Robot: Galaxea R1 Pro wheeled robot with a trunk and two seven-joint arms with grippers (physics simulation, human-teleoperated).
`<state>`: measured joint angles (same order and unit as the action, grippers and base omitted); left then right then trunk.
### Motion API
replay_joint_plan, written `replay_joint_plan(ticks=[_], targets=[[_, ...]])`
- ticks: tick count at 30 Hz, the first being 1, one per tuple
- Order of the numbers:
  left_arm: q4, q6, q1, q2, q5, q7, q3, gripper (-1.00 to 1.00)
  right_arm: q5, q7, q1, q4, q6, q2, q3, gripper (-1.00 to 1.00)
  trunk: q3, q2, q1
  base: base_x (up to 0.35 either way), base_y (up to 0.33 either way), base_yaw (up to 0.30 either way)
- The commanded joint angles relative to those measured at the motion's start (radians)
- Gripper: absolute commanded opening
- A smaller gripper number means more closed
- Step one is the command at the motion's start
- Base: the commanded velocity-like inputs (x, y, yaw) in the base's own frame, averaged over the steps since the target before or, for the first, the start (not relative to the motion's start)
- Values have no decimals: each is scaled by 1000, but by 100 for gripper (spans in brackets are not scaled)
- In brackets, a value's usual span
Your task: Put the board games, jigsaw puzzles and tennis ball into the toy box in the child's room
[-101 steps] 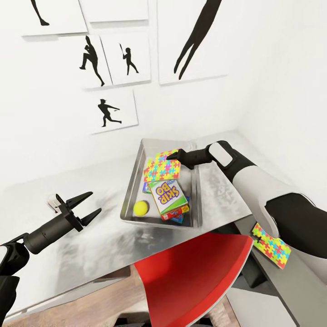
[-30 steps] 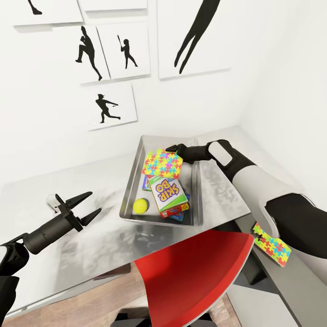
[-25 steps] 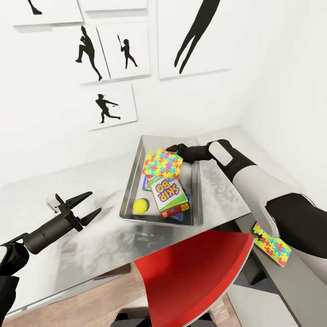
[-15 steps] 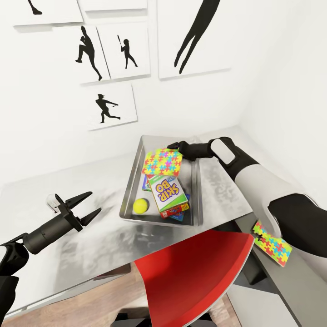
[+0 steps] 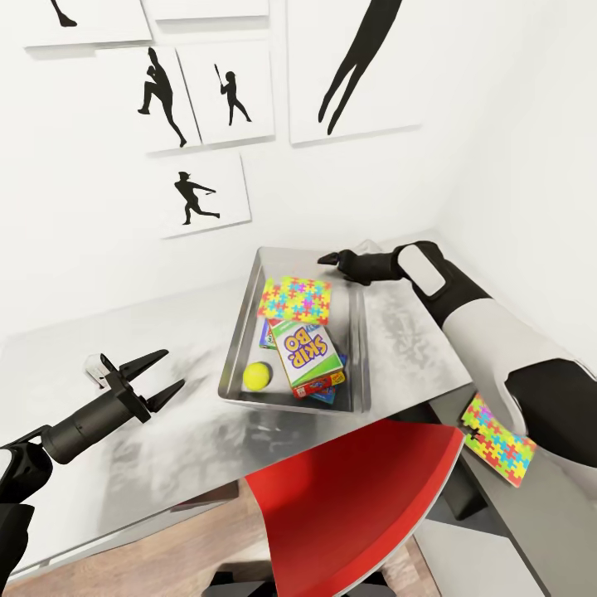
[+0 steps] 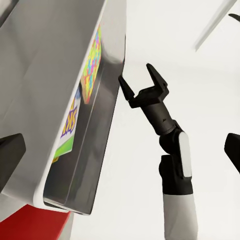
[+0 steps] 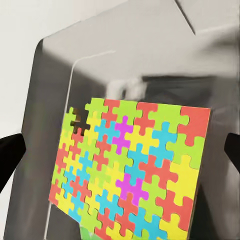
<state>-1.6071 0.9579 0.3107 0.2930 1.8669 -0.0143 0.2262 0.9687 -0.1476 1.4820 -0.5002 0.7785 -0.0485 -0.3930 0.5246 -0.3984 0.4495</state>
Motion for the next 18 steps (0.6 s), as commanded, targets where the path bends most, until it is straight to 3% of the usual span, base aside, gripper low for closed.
replay_joint_plan(ticks=[1,18], targets=[[0,4,1,0,2,-1,1,100,-7,-6,0,-5,3,-5,-5,100,1,-2,1,0,0,0],[-1,4,1,1,2,-1,1,100,-6,2,-5,-47,19,-24,-5,100,1,-2,1,0,0,0]])
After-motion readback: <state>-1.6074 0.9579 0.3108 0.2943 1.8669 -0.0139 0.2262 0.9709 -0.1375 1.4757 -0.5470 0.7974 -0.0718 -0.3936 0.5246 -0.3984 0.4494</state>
